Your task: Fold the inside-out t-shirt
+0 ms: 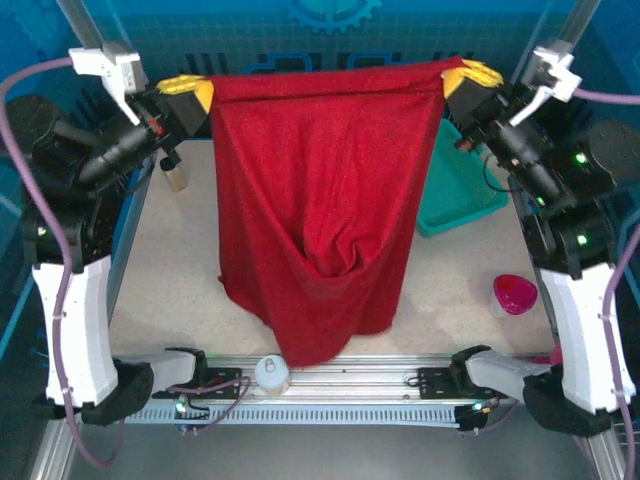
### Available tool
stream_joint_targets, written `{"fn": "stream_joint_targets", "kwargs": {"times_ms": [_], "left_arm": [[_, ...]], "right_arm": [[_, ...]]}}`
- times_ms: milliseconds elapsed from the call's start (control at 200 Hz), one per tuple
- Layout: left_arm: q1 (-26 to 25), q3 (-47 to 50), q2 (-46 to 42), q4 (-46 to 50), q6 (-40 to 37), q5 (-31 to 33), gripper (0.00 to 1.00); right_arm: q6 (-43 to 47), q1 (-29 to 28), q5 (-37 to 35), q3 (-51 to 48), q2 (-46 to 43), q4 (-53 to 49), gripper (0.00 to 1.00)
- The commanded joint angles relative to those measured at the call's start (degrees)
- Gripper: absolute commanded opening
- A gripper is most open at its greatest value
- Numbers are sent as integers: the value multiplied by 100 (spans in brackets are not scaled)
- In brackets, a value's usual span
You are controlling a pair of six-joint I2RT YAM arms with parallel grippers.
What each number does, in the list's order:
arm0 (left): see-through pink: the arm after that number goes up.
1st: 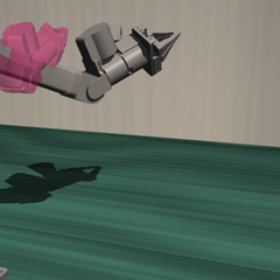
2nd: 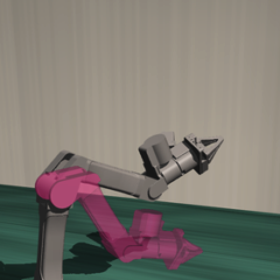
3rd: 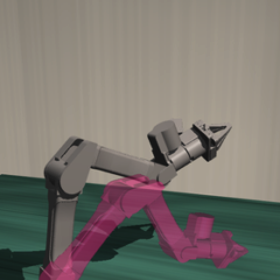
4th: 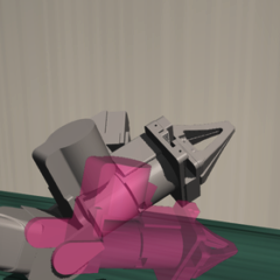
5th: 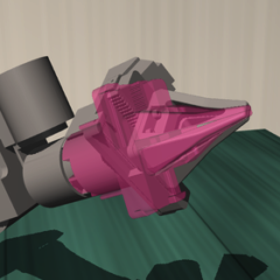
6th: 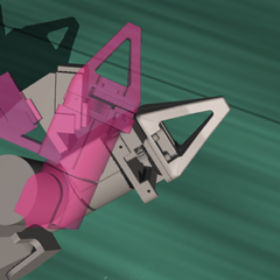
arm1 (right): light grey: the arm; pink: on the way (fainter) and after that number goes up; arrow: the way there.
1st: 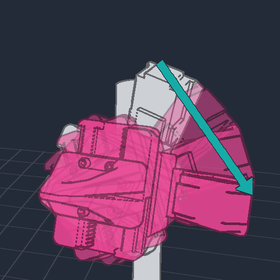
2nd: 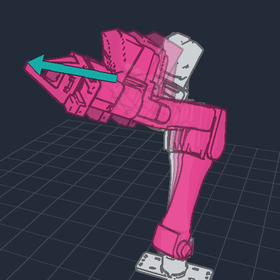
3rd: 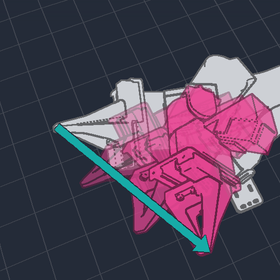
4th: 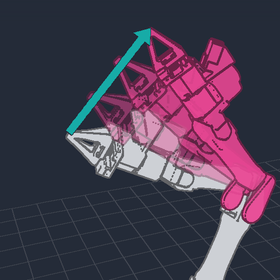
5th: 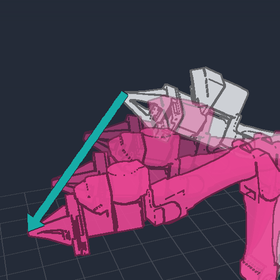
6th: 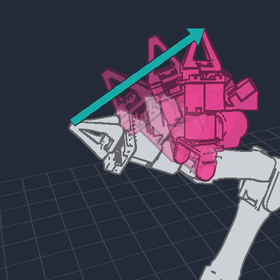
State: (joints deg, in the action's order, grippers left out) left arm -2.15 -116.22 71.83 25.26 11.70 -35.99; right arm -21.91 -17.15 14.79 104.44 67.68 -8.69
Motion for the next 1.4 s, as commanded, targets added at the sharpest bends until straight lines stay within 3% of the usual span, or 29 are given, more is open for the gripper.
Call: {"fn": "stream_joint_targets", "kwargs": {"times_ms": [0, 255, 455, 555, 635, 700, 766, 901, 1061, 1086, 1141, 1176, 1286, 1396], "left_arm": [[209, -295, 436, 30, -210, 775, 0], [547, -15, 1245, -14, -389, 1398, 0], [664, -999, 2077, 482, -423, 1365, 0], [664, -1678, 2285, 560, -378, 1240, 0], [646, -2029, 2325, 773, -370, 1025, 0], [547, -1696, 2102, 989, -572, 914, 0], [280, -621, 1544, 1058, -976, 1321, 0], [-320, 3078, -209, -122, -662, 1956, 0], [-1250, 7123, -1848, -1096, 394, 2574, 0], [-1393, 7590, -2003, -1198, 578, 2607, 7], [-1691, 8466, -2272, -1334, 1012, 2703, 32], [-1875, 8900, -2423, -1319, 1453, 2840, 41], [-2205, 9731, -2854, -1389, 2594, 2241, 60], [-2377, 9337, -3239, -513, 2618, 2048, 62]], "right_arm": [[127, 114, -575, 110, 439, 447, 0], [417, 122, -1183, 771, 2045, 267, 0], [332, 124, -892, 2828, 3387, -578, 0], [397, 39, -901, 3557, 3535, -807, 0], [641, -100, -997, 3405, 3210, -795, 0], [1022, -309, -1173, 2597, 2652, -651, 0], [1591, -606, -1497, 1344, 1928, -360, 0], [2155, -1211, -2305, -1820, 362, 167, 0], [1398, -2124, -3023, -5401, -956, -1, 0], [1133, -2317, -3195, -5915, -1089, -6, 0], [325, -2674, -3289, -6868, -1359, -89, 21], [-261, -2901, -3274, -7385, -1502, -174, 27], [-1611, -3713, -3473, -8511, -2130, -676, 36], [-1526, -4062, -3559, -8349, -2967, -1564, 39]]}}
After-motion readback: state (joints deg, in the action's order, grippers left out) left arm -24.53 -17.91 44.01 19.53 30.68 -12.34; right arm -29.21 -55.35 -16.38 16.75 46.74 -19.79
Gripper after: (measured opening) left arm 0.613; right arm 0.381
